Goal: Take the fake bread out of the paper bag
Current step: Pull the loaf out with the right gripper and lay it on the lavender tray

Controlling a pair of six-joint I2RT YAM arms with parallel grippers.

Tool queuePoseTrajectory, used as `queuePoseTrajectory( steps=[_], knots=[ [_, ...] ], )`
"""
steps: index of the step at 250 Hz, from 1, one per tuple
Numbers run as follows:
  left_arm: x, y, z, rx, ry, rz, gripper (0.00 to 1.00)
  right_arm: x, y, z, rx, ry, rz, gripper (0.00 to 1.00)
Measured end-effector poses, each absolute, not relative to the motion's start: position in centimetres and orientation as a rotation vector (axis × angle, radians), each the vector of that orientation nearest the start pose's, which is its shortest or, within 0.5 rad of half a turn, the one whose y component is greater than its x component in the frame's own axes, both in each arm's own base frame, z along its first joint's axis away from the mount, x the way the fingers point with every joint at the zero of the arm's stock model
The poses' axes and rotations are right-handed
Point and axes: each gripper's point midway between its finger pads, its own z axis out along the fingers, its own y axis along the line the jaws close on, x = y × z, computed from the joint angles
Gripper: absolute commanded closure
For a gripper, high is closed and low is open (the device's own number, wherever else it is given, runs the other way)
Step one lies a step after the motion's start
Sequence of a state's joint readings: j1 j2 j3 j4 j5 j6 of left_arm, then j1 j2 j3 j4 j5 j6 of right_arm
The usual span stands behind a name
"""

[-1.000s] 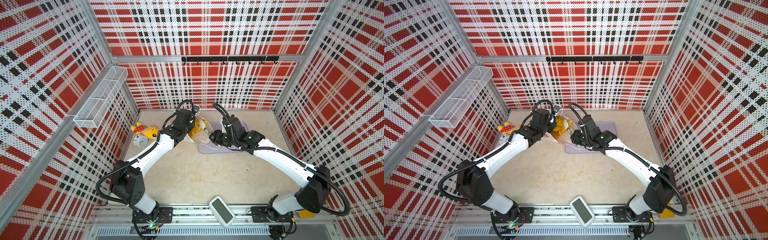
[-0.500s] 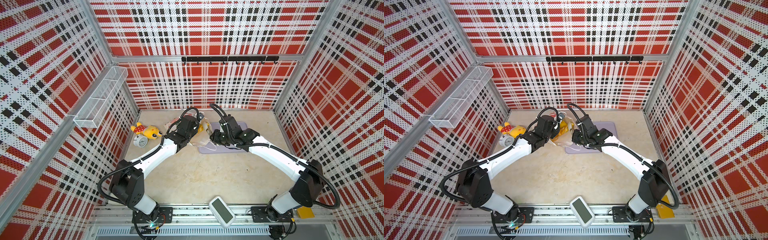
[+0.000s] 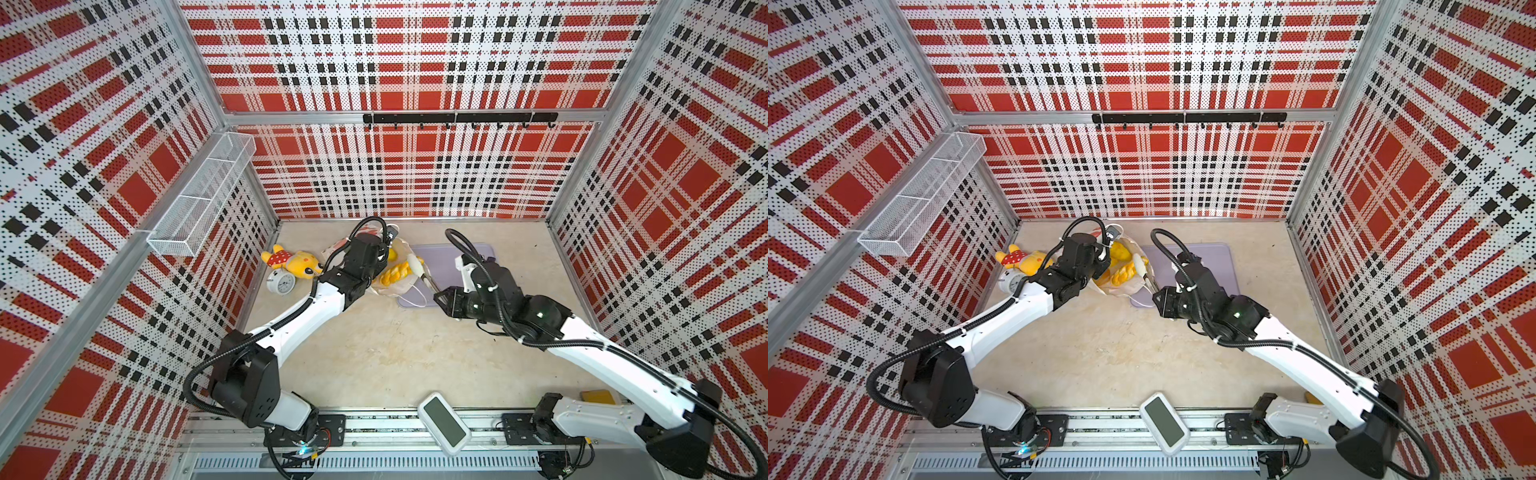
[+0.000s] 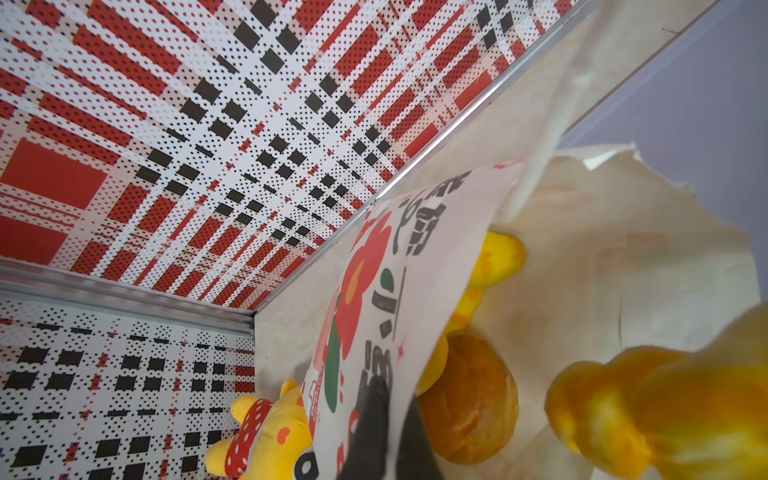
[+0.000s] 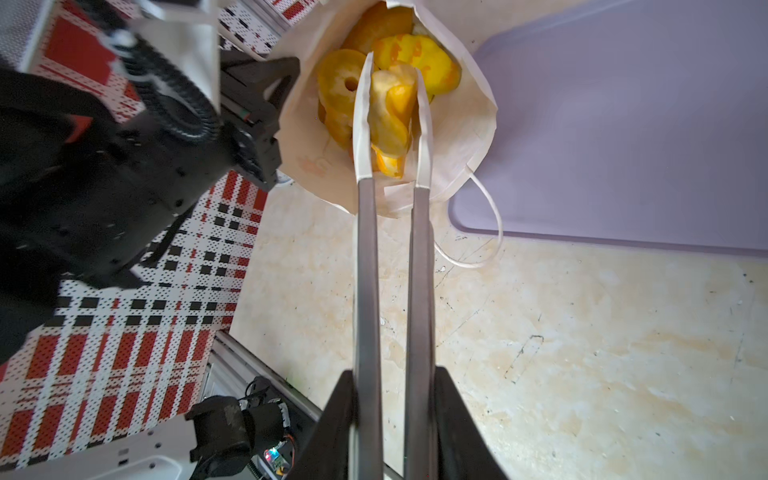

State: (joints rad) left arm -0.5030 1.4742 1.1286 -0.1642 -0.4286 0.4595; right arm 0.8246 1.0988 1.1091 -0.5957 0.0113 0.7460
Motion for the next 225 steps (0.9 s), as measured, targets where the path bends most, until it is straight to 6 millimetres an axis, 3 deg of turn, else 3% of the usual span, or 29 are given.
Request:
queuePoseTrajectory(
  steps=[71, 157, 190, 225],
  knots=[
    [42.4, -14.3, 23.6, 0.671, 1.945, 0.406, 1.00, 21.1, 21.5, 32.4, -0.144, 2.173, 0.863, 1.00],
    [42.0, -13.5, 22.9, 0.640, 1.961, 0.400, 1.00, 23.7, 14.2, 36.0, 0.011, 2.122, 0.689, 1.00],
    [41.6, -13.2, 22.9, 0.637, 1.962, 0.406, 1.00, 26.0, 12.1, 35.4, 0.107, 2.123, 0.695, 1.00],
    [40.8, -13.2, 22.6, 0.648, 1.965, 0.412, 1.00, 29.3, 10.8, 31.5, 0.213, 2.158, 0.761, 1.00]
  ],
)
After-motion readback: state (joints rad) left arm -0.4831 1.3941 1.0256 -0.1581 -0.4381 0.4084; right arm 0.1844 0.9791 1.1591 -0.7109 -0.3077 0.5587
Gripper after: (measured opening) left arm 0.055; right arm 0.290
